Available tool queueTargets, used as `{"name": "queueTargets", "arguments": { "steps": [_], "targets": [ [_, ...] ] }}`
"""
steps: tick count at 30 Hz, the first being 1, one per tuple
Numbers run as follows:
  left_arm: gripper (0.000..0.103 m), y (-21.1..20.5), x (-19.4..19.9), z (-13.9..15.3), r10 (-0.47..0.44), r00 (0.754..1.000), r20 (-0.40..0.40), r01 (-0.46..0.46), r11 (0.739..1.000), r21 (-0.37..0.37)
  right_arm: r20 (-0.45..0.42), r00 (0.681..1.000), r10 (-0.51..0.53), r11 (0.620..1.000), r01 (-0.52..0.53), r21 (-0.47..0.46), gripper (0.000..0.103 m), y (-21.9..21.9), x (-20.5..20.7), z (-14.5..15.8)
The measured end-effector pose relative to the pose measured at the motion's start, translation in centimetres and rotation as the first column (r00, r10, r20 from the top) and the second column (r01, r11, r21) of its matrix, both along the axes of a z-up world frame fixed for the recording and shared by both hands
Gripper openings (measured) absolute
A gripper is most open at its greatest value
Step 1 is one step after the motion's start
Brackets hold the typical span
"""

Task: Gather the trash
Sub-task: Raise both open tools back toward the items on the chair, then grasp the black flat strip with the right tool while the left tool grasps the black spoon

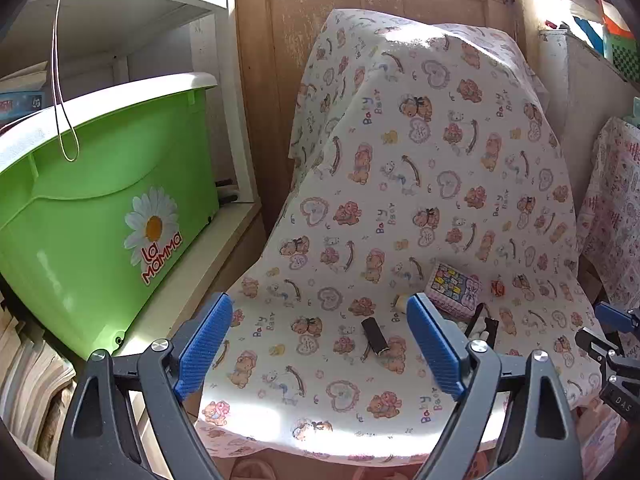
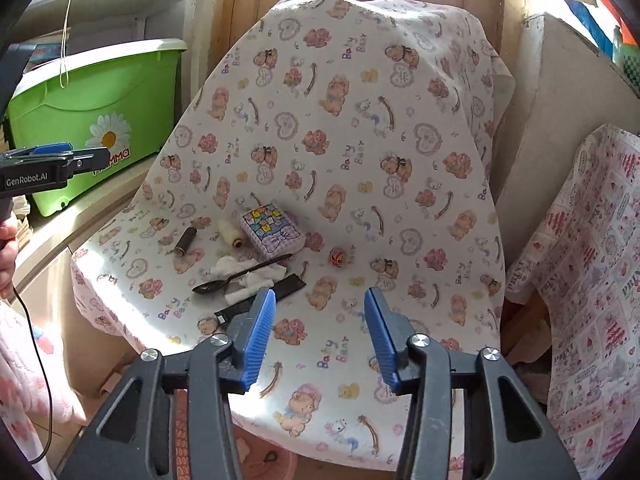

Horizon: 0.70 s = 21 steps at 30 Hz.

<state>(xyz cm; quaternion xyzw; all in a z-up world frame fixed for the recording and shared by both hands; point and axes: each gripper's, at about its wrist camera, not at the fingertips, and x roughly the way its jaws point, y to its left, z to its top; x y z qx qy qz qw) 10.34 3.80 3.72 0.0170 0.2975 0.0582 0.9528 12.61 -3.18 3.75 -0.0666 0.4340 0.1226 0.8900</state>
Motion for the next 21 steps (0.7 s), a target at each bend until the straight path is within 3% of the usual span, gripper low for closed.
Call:
{"name": "queueTargets", "arguments": {
  "steps": [3,6,8,12,16,21],
  "targets": [
    [0.089,0.6,0.2,-2.0,0.006,1.0,-0.024,-0.007,1.0,-0.019,-0.066,0.995,-0.073,0.997,0.075,0.035,0.043,-0.7,0.8,-1.4],
    [0.086,2.1,0.4,-4.2,0.123,0.989,-0.086,-0.126,0.991,-0.037,-0.104,0.99,-0.091,0.993,0.098,0.059,0.043,-0.8,1.2,-2.3],
    [0.088,3.2,1.1,-4.8,0.086,0.985,-0.148,-0.105,0.987,-0.126,-0.092,0.991,-0.096,0.994,0.1,0.049,0.048,-0.6,1.3,-2.4],
    [0.099,3.7,1.9,-5.6,0.025,0.975,-0.219,-0.069,0.978,-0.196,-0.089,0.987,-0.131,0.985,0.14,0.098,0.074,-0.8,1.9,-2.7],
    [0.102,2.9,2.2,-6.7,-0.019,0.967,-0.254,-0.038,0.975,-0.217,-0.142,0.98,-0.139,0.979,0.158,0.126,0.075,-0.5,2.8,-3.7],
    [0.102,2.6,3.5,-8.3,-0.041,0.941,-0.336,-0.042,0.971,-0.233,-0.184,0.974,-0.131,0.974,0.16,0.157,0.084,0.7,3.2,-5.4]
  ]
}}
